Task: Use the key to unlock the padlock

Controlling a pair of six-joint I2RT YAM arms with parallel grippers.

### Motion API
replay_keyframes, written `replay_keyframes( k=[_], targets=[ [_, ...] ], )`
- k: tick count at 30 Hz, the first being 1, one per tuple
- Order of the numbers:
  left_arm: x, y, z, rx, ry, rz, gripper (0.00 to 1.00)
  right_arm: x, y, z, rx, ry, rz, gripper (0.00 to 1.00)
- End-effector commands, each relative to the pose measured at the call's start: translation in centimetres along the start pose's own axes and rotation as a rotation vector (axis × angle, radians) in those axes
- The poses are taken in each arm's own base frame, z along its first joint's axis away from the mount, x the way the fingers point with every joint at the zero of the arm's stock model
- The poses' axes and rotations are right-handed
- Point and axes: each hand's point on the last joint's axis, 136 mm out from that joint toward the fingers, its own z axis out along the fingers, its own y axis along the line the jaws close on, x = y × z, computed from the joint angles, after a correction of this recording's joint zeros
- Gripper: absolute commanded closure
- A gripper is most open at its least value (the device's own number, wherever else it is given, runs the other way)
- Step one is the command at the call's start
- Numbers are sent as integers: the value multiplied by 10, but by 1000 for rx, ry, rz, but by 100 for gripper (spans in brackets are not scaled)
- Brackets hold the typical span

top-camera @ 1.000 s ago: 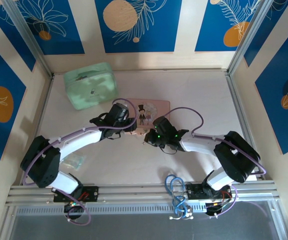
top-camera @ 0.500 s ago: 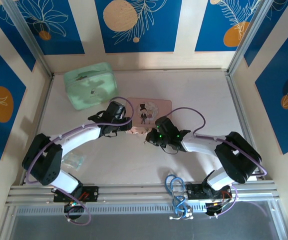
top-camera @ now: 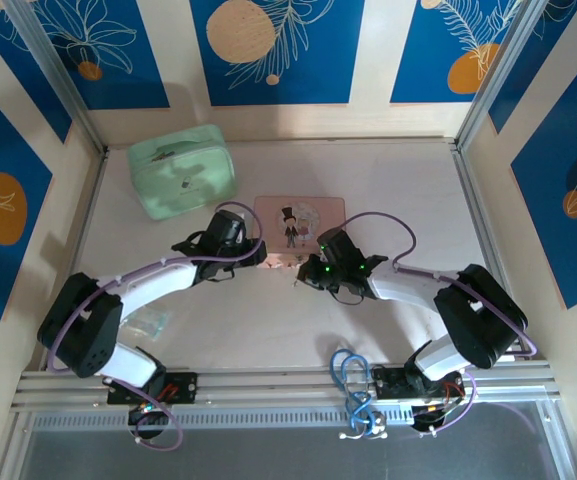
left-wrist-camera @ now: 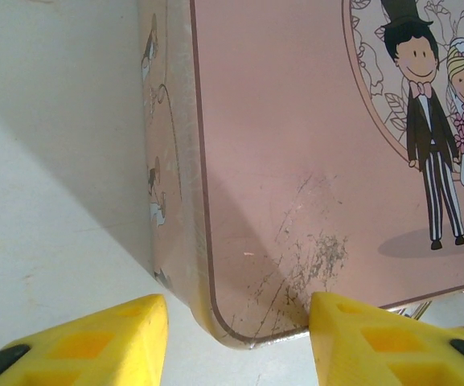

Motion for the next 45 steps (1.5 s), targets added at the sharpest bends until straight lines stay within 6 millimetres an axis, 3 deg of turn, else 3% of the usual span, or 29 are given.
replay_keyframes(
  k=[1,6,11,14,21,26,32,36,45],
  targets=[
    [8,7,-2,-32,61,-9,50,24,-29,-1,102,66,70,100],
    [-8,-1,9,-21,63,-24,50,16,-36,-7,70,-62,109,100],
    [-11,4,22,-24,76,-43,50,4,-39,-2,24,-157,161,100],
    [-3,7,29,-20,106,-51,53,-2,-38,-2,19,-191,163,100],
    [28,23,32,-20,148,-71,57,-8,-59,-12,42,-206,221,100],
    [56,36,27,-8,179,-108,59,-6,-51,-14,-29,-114,171,100],
    [72,36,16,47,176,-148,59,1,-47,-5,-32,-80,187,100],
    [68,34,9,51,156,-131,59,5,-47,2,-19,-79,189,100],
    [31,18,0,38,91,-88,46,13,-35,2,-14,-112,153,100]
  ],
)
